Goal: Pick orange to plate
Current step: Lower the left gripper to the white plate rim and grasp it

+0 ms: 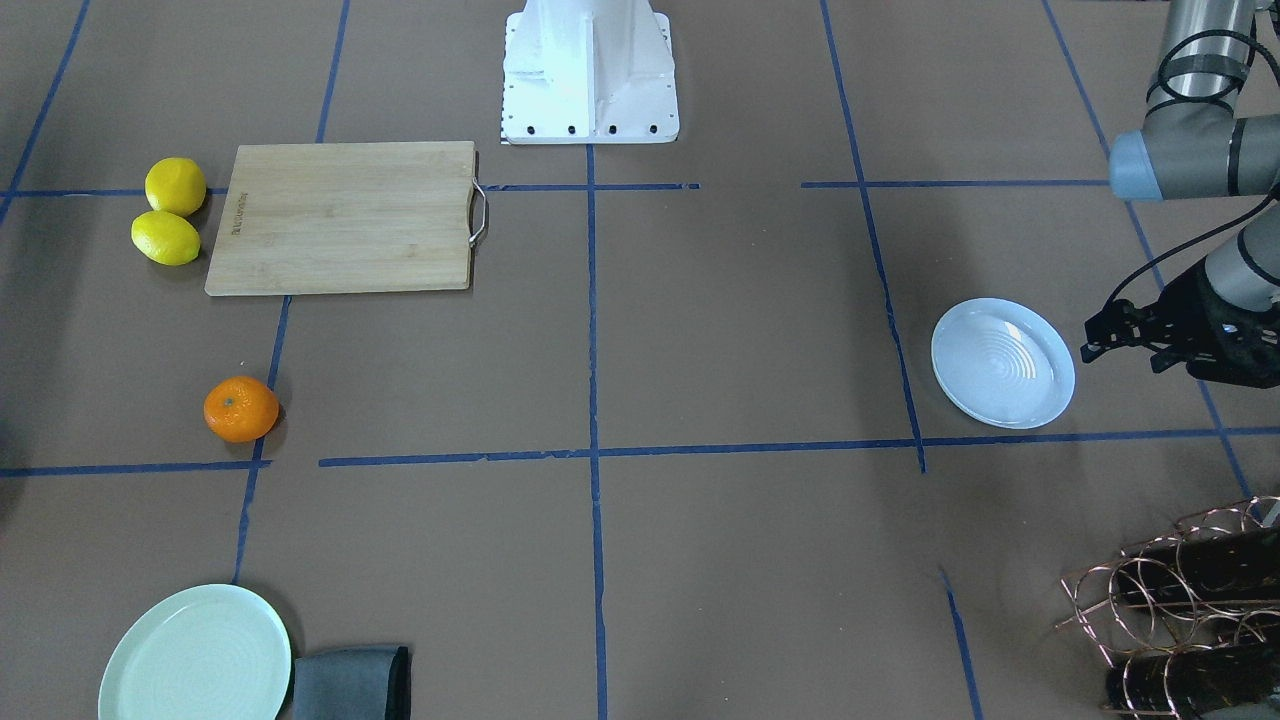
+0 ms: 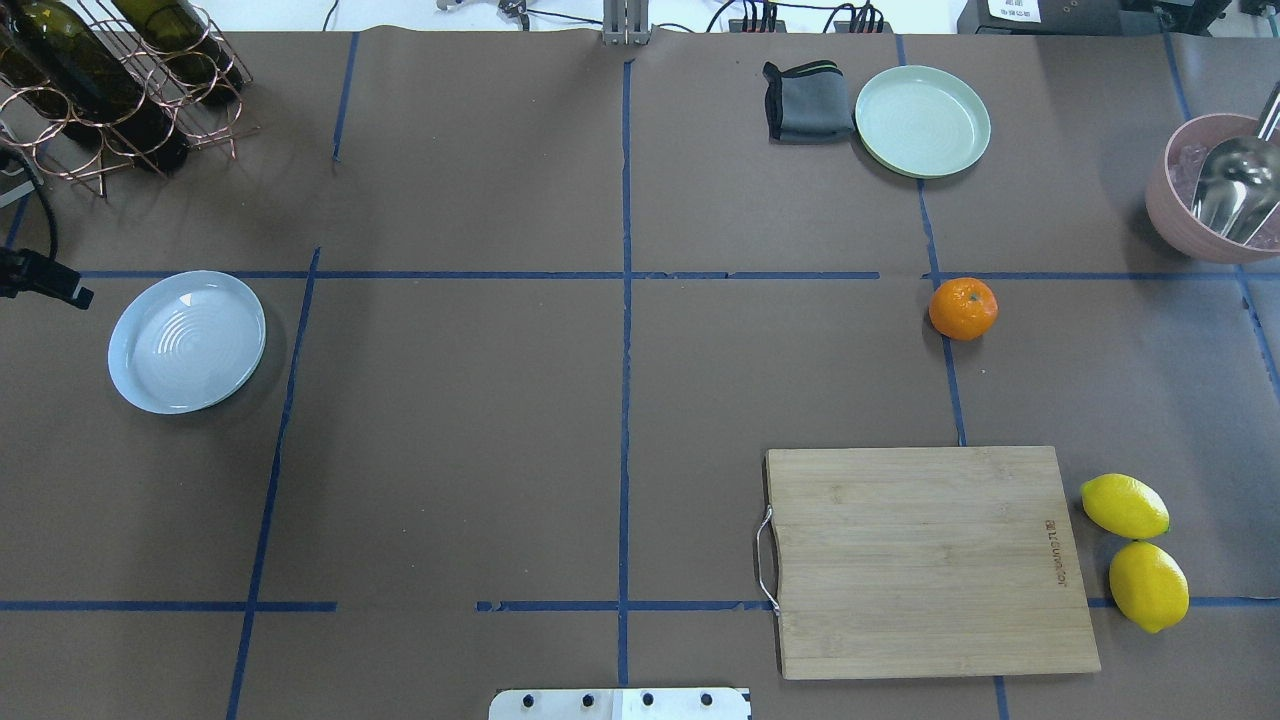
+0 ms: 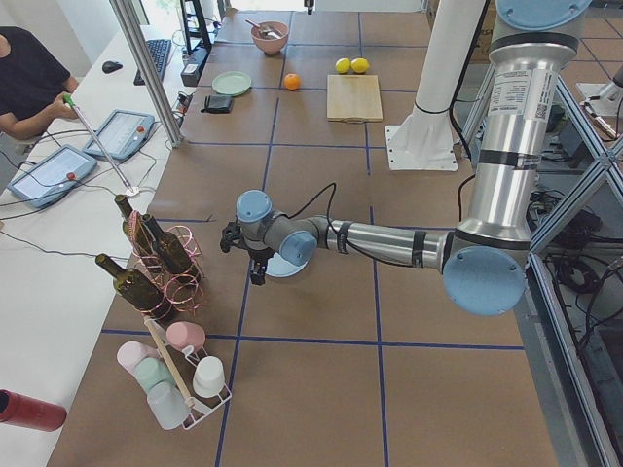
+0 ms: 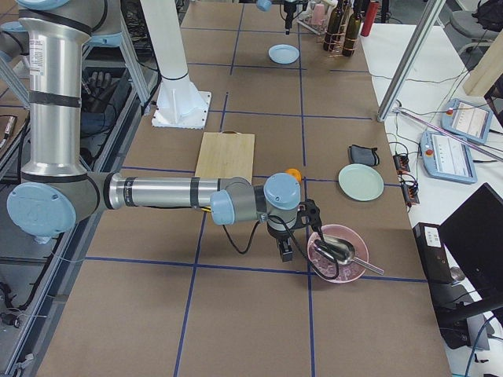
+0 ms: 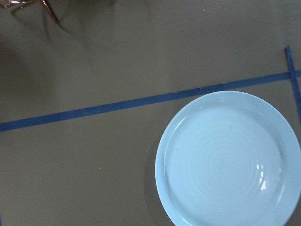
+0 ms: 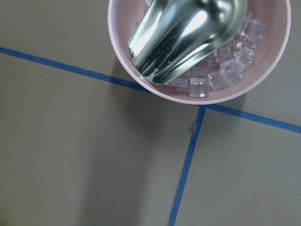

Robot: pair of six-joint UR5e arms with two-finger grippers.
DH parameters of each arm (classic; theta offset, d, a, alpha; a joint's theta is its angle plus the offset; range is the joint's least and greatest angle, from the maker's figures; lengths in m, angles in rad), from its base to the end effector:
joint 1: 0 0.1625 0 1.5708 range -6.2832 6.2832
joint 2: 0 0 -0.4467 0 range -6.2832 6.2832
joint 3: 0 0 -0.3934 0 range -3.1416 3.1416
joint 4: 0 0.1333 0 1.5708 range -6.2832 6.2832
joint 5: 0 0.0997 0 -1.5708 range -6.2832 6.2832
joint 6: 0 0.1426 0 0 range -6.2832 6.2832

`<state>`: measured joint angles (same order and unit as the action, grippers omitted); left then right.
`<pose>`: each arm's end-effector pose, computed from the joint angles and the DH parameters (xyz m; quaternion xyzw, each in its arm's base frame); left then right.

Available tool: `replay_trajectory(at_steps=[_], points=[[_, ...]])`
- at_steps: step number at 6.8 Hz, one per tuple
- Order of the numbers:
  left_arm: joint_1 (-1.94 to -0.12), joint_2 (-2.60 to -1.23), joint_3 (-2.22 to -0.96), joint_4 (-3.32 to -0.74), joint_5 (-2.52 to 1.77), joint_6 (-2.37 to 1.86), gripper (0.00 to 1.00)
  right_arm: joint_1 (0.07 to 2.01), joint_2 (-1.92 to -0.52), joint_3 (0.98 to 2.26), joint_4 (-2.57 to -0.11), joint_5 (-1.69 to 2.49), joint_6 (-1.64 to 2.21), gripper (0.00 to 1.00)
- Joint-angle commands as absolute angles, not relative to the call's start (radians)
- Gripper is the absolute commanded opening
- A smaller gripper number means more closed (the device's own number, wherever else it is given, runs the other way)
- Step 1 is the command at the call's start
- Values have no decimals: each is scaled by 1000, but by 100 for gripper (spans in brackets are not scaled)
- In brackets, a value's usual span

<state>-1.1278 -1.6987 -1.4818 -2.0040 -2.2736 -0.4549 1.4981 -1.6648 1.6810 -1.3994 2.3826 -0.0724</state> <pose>0.2150 -0.5492 0.6418 0.0526 0.3968 0.0751 0.9133 -0.0042 -0.4686 0.6787 0.0860 -0.3931 -0.1032 0.9096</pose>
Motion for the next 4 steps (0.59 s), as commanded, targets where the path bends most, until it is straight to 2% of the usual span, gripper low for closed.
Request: replay_trajectory(at_steps=[1,4], points=[[-1085,-1721,-1425,-2016,-2267,-457,88,1494,-1666,1681,-1397,2385,-71,100],[-1062,-1707,-1413,-2039,-2269,-456,78,1494,-1664,1686,-1396,2404,-67,100]])
